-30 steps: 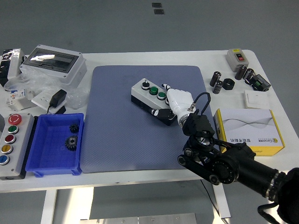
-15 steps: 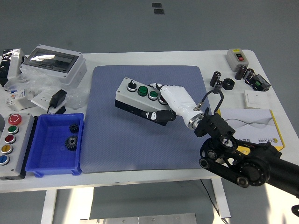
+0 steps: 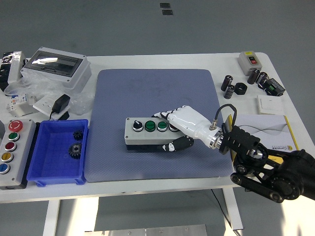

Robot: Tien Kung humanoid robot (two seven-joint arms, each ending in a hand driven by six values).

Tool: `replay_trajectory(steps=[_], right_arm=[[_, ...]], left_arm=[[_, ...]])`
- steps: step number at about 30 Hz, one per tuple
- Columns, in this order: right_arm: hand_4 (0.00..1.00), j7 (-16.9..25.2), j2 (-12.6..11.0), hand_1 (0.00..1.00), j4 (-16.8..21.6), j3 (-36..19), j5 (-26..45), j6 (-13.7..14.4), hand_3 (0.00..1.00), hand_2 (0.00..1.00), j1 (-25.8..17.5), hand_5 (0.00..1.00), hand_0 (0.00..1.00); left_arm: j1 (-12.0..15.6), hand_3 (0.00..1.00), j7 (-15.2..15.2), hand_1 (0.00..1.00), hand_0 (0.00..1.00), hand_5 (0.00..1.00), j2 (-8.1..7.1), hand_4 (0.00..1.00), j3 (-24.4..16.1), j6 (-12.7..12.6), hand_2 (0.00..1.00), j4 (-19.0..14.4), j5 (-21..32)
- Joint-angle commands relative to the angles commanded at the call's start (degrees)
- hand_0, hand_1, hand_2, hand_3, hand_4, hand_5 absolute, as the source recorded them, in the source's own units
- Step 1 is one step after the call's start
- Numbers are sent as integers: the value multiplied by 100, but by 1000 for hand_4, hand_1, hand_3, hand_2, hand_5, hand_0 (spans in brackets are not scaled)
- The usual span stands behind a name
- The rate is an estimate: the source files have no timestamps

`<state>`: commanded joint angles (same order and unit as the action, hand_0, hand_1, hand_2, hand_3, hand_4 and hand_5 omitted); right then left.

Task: Pick up the button,place it on the desk,press the button,press the button

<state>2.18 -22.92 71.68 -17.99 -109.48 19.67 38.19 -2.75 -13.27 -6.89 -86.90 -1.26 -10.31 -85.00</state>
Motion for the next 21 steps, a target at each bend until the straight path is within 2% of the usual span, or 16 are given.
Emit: replay_trajectory(steps=[4,5,10,11,16,17,21], right_arm=[[298,-81,20,424,-29,26,55,-62,634,380,14,2,302],[374,-105,20,582,-30,28,75,-76,707,621,12,2,470],[374,-217,11,582,-20,29,156,-129,707,621,-8,2,470],[428,-234,8,720,-19,25,164,-132,784,714,-13,2,730],[428,-300,-9,720,-10,14,188,-133,784,714,-23,2,730],[464,-309,-12,781,-7,12,190,-132,859,778,-23,2,802],[464,-341,-33,781,17,11,214,-146,859,778,-21,2,802]], left_arm=[[-7,579,2,589,628,167,0,599,3,4,522,0,-11],[-7,579,2,592,628,175,0,604,5,5,522,0,-10],[-6,579,-3,592,628,175,-3,604,11,7,522,0,-9],[-5,578,-5,592,628,181,-4,605,10,7,521,0,-11],[-10,578,-8,592,628,181,-13,605,8,9,521,0,-16],[-11,579,-8,592,627,183,-16,604,8,9,522,0,-17],[-15,579,-8,592,627,183,-26,604,7,11,522,0,-24]])
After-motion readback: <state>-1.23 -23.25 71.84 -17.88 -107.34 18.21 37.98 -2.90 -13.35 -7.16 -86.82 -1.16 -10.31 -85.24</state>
